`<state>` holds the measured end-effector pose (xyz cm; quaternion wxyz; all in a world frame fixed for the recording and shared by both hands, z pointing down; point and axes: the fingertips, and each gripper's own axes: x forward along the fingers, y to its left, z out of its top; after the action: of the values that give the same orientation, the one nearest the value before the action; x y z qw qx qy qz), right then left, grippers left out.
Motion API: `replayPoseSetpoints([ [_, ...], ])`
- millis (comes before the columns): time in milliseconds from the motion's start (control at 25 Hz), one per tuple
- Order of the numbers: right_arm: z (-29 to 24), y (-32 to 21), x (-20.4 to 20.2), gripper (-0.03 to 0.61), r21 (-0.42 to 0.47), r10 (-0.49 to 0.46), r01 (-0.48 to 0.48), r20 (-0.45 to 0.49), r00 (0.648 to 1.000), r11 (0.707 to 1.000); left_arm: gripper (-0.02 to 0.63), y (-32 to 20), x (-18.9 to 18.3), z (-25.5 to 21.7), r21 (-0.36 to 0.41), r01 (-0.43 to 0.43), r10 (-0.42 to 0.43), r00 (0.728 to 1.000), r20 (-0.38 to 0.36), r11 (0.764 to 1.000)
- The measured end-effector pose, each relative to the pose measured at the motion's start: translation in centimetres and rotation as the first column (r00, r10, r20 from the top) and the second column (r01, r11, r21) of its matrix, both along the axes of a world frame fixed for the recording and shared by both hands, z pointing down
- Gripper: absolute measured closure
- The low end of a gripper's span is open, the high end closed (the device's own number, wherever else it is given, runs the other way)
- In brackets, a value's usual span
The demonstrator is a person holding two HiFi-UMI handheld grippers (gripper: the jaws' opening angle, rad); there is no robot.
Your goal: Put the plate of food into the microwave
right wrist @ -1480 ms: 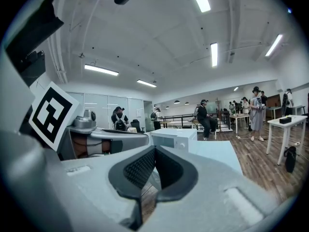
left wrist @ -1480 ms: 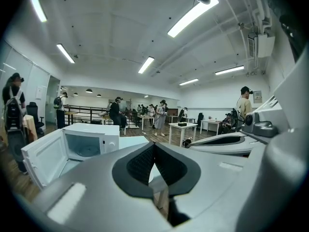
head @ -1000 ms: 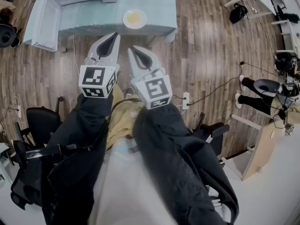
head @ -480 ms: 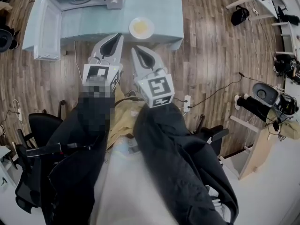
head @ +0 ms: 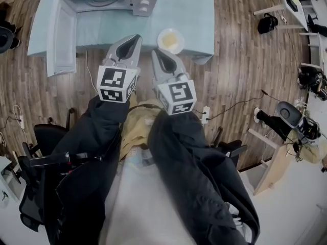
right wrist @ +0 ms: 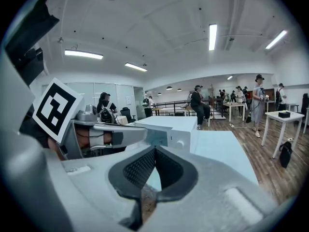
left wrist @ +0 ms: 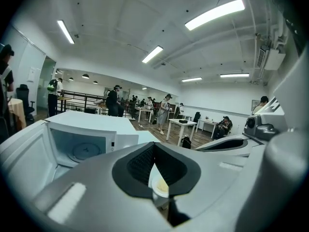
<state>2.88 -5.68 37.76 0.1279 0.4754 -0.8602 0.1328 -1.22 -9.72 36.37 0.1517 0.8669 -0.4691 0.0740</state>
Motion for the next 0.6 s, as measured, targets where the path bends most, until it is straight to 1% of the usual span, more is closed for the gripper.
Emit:
replayPoseSetpoints([
  [120,0.6,-1.0,-0.6,0.583,-0.017,0.008,-0.008,0.0,1.0,1.0,0.611,-1.0,-0.5,0.8,-0.021,-0.008,0.008,1.0,0.004,1.0],
  [360,1.3,-1.0,-0.3,0.581,-0.051,0.013,-0.013,-0.006,1.0,0.999,0.611,-1.2,-0.6,1.6,-0.061,-0.007,0.008,1.0,0.012,0.998],
  [520,2.5,-0.9,0.3,0.583,-0.097,0.027,-0.028,-0.008,1.0,0.995,0.611,-1.3,-0.6,1.9,-0.075,-0.002,0.004,1.0,0.025,0.997],
  [600,3.6,-1.3,1.0,0.581,-0.125,0.025,-0.026,-0.013,1.0,0.992,0.611,-1.8,-0.1,2.9,-0.096,-0.001,0.004,0.999,0.032,0.995],
])
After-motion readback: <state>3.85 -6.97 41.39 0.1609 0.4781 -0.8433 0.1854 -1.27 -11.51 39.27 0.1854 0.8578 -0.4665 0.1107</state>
